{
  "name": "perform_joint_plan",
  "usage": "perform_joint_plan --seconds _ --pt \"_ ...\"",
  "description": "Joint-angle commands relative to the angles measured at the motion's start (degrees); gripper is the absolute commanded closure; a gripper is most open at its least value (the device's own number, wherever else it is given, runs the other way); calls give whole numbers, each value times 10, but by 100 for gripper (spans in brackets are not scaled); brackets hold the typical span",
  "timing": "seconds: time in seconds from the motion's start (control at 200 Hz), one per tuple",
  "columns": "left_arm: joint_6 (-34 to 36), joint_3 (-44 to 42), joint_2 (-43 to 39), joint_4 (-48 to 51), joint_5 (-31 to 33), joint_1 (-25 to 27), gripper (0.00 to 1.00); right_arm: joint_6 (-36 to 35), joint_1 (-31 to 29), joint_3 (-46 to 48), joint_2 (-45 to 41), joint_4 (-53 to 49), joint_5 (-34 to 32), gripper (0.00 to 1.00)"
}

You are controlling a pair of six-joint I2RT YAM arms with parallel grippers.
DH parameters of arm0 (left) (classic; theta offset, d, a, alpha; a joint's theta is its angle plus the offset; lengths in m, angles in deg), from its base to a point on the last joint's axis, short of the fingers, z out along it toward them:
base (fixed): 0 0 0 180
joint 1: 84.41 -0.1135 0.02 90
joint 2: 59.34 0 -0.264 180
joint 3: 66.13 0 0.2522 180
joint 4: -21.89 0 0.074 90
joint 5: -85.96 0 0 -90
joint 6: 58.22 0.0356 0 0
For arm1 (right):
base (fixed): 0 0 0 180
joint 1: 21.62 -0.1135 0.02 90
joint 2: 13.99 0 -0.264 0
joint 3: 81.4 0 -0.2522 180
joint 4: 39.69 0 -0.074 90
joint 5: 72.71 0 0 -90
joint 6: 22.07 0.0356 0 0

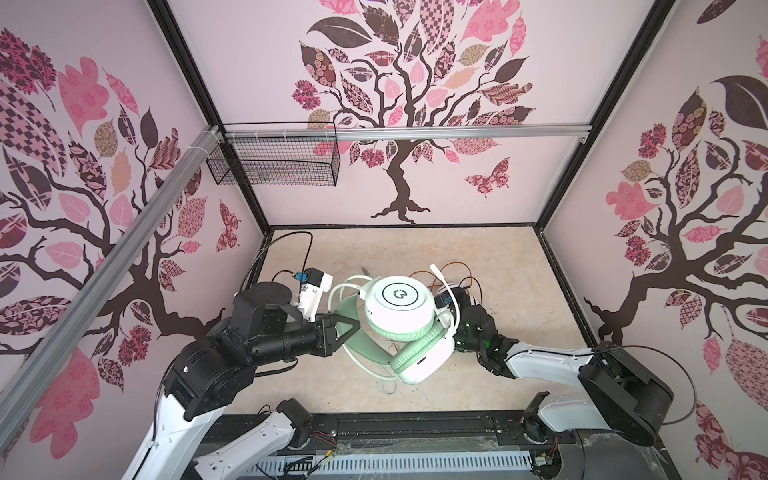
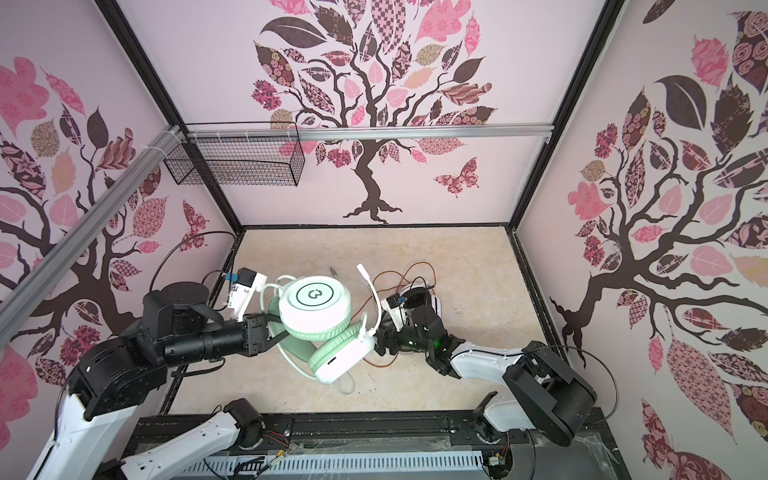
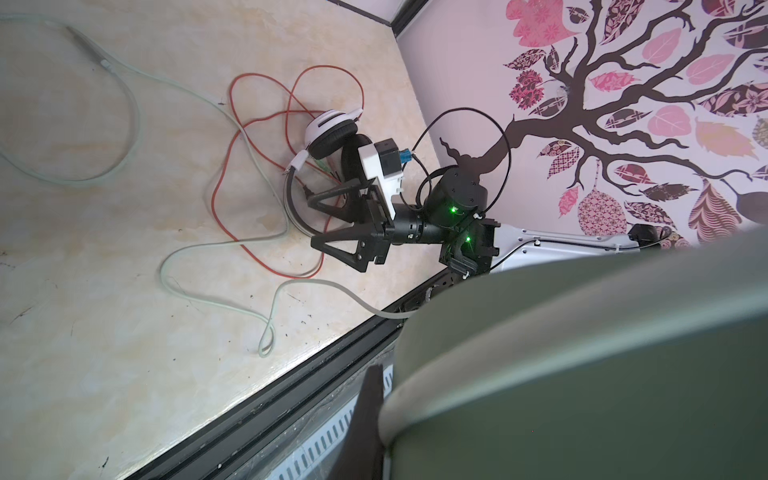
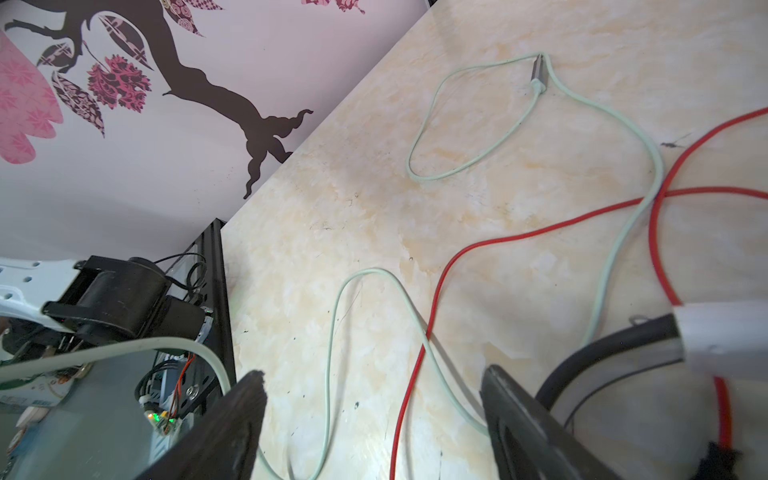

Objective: Wrap the headphones

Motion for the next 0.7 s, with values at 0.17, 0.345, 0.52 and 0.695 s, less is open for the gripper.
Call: perform_joint_plan --seconds 0.17,0.345,0.52,0.695 --pt "-19 67 36 -80 -34 -3 100 44 -34 45 7 126 78 22" --pt "-18 80 57 -89 -30 -4 100 53 -115 42 31 143 51 23" --pt "-27 78 63 -105 -39 -9 100 153 -134 62 92 264 -37 35" --pt "-36 80 69 -112 -60 -24 100 185 -143 55 151 328 -48 37"
